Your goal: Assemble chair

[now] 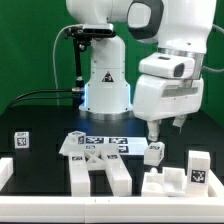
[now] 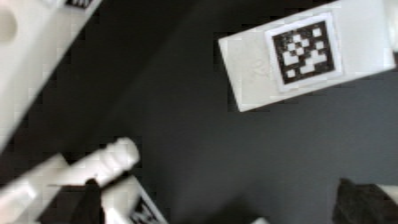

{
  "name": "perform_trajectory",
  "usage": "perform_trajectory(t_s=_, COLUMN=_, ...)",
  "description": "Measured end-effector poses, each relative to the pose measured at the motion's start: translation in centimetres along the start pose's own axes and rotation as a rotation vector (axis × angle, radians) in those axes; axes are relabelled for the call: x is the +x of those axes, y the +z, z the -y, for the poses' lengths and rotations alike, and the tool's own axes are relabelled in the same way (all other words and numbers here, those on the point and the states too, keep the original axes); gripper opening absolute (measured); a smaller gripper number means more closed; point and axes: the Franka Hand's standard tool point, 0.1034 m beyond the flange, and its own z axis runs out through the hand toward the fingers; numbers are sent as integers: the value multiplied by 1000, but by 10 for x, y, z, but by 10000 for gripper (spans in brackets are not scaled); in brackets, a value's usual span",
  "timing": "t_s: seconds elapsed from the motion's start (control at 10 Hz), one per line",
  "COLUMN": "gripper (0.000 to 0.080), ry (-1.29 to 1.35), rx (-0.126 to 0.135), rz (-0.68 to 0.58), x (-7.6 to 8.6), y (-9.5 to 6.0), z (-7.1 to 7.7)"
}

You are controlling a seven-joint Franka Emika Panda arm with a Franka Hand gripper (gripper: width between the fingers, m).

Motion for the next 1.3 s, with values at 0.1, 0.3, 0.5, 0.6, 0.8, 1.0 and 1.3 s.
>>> perform_trajectory(t_s=0.1, gripper=649, ry=143, rx=13, rz=14, x=1, y=0, z=-2)
perform_trajectory(t_s=0.3, gripper=649, ry=417, rx=83, rz=89, x=-6, y=5, z=-5)
perform_trajectory(t_s=0.5, gripper=649, ry=567, rx=104, rz=102, x=-6, y=8, z=-4)
perform_trajectory(t_s=0.6, gripper=649, ry=622, rx=106, rz=105, x=-5, y=7, z=-2)
perform_trajectory(t_s=0.8, gripper=649, ry=685, rx=107, rz=108, x=-4, y=7, z=-1)
perform_trajectory(t_s=1.0, gripper=649, ry=823, rx=196, rz=198, x=-16, y=20, z=-3)
perform_trajectory(t_s=1.3, gripper=649, ry=955, rx=390, rz=434, x=-25, y=27, z=-10)
